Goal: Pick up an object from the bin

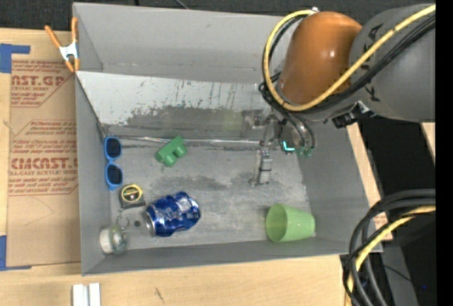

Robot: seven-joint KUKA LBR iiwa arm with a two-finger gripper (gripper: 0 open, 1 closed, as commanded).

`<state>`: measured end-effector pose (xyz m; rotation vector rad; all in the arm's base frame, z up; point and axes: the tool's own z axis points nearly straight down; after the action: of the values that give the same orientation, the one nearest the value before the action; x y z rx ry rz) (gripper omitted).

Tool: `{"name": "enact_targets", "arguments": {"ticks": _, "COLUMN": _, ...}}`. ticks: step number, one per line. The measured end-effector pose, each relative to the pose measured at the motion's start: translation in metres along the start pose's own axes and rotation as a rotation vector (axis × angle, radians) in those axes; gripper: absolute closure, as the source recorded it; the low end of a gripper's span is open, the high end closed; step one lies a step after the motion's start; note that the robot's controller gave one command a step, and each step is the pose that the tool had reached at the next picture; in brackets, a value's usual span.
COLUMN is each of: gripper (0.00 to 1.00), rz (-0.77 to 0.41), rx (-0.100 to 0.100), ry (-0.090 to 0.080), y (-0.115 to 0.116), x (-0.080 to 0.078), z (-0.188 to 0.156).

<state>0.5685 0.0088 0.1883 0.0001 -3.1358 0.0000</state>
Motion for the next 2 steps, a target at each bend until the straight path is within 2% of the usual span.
{"name": "enact_targets", "arguments": {"ticks": 1, "gripper": 0.00, "rz": -0.211, "rx": 0.002, "ry": -0.002, "y": -0.086, "x": 0.077, "z": 0.032}}
{"name": "enact_targets", "arguments": {"ticks": 2, "gripper": 0.00, "rz": -0.374, "rx": 0.003, "ry": -0.004, "y": -0.100, "x": 0.082, "z": 0.112}}
